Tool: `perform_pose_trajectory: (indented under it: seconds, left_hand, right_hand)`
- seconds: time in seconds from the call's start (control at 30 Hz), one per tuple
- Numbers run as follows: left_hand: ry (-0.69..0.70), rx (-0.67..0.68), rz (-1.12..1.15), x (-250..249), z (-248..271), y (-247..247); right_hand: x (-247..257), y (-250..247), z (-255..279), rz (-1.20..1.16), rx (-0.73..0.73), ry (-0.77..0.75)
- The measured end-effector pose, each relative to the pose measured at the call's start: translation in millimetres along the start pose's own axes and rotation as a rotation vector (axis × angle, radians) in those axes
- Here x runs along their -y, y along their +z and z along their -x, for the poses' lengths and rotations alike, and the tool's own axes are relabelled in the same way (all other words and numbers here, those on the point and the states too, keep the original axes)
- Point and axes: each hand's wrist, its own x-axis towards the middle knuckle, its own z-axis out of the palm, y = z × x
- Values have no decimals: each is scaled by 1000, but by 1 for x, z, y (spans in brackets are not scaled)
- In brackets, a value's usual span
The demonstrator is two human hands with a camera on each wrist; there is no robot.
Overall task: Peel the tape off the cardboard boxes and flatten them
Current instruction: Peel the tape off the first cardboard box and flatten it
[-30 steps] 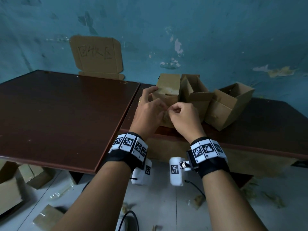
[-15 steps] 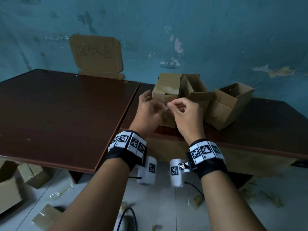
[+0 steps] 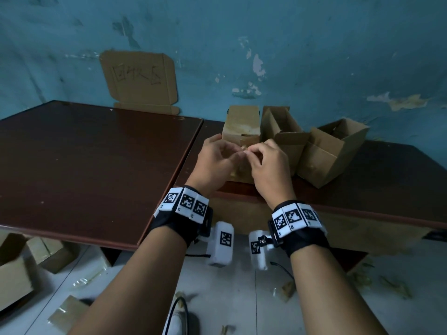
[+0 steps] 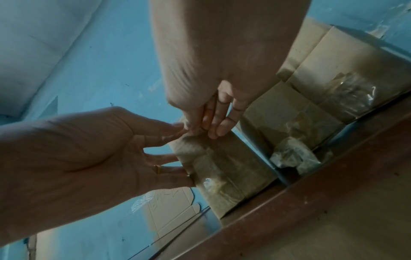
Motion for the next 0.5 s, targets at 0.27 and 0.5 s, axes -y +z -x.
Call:
perform_pose_trajectory:
  seconds: [0.27,0.5]
  left_hand:
    - [169,-33,7,-25,23,5]
    - [291,-43,-81,-31,25,-1]
  right_hand:
    - [3,-2,-3,-150,138,287]
    - [0,-11,-1,-612,231,633]
